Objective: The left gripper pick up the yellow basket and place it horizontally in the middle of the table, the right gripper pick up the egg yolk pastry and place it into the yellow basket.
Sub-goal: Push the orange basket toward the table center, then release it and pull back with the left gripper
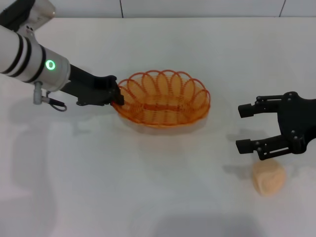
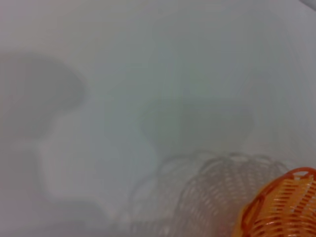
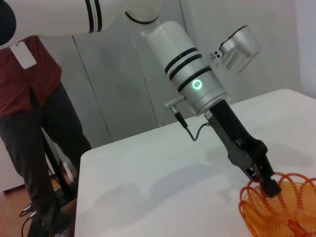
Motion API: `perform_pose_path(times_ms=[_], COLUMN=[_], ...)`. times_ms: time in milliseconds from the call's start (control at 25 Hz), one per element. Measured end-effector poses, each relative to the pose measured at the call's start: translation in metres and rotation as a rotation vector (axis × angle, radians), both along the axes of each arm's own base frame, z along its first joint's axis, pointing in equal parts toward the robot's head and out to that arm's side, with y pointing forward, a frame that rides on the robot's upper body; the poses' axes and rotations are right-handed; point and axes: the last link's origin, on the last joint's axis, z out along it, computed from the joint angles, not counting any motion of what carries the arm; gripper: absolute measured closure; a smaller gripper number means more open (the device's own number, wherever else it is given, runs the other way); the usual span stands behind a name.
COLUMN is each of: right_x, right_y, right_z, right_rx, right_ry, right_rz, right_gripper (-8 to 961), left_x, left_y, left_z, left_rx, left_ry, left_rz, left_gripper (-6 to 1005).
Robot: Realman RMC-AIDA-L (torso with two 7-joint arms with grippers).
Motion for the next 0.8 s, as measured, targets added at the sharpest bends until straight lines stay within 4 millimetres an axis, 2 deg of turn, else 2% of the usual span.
perform_pose_path(times_ms=[280, 800], right_x=[0.000, 0.001], right_y=[0.000, -0.002], right_z=[0.000, -0.001], right_rx=[-0.003, -0.018], right_ry=[-0.001, 0.003], right_rz=[0.001, 0.001], right_gripper=[100, 99], left_x=[0.004, -0.002], left_y=[-0.001, -0.004], left_z=[-0.011, -0.013], left_rx=[-0.024, -0.021], left_ry=[-0.002, -0.005], left_rz=[-0.011, 0.008], left_gripper=[923, 923])
